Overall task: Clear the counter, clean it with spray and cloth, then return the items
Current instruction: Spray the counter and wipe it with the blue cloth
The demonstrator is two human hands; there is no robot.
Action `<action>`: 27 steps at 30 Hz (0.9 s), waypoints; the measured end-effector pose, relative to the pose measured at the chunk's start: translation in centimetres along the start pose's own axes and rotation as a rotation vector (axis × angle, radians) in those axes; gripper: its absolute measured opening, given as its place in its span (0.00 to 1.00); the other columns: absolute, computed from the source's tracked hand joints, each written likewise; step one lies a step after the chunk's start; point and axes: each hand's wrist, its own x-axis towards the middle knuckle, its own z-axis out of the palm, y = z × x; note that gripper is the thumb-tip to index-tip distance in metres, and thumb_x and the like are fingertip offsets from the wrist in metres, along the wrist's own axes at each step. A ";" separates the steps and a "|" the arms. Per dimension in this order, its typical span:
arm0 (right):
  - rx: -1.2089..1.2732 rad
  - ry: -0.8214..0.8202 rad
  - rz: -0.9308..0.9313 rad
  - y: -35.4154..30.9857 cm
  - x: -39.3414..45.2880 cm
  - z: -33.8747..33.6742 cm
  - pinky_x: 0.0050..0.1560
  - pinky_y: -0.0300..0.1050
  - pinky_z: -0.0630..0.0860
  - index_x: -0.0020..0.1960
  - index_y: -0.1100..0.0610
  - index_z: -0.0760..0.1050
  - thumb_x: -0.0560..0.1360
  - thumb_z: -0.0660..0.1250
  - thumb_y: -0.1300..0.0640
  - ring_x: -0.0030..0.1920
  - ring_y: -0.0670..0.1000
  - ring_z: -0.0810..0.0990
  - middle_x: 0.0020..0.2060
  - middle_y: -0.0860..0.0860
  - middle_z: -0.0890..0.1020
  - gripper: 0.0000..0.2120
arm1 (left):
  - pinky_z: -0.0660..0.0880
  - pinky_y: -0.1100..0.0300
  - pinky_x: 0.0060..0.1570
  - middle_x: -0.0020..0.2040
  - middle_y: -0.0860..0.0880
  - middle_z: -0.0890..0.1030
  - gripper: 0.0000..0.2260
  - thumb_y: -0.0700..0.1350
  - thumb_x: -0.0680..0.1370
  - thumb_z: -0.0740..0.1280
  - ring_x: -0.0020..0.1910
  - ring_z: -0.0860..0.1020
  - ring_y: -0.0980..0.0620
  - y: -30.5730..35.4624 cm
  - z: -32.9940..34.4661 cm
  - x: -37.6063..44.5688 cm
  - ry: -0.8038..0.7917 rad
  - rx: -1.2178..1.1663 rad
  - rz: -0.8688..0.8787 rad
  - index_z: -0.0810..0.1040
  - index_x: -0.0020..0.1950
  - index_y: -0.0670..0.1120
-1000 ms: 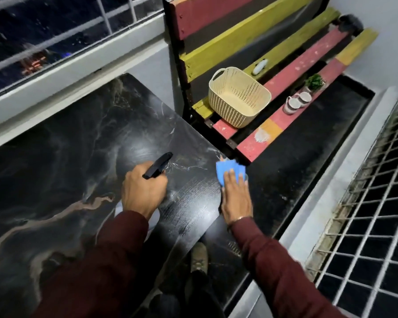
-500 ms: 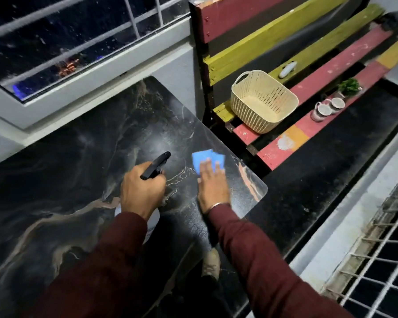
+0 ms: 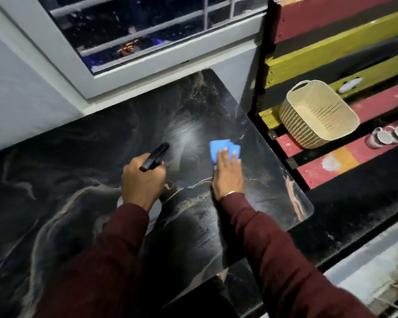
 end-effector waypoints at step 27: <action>0.098 -0.428 -0.910 -35.1 -7.1 5.0 0.74 0.55 0.55 0.75 0.57 0.58 0.80 0.54 0.58 0.76 0.61 0.52 0.76 0.57 0.56 0.24 | 0.73 0.53 0.34 0.30 0.48 0.80 0.07 0.41 0.73 0.70 0.33 0.78 0.46 -12.3 -18.3 3.6 0.317 -0.137 -0.295 0.80 0.34 0.46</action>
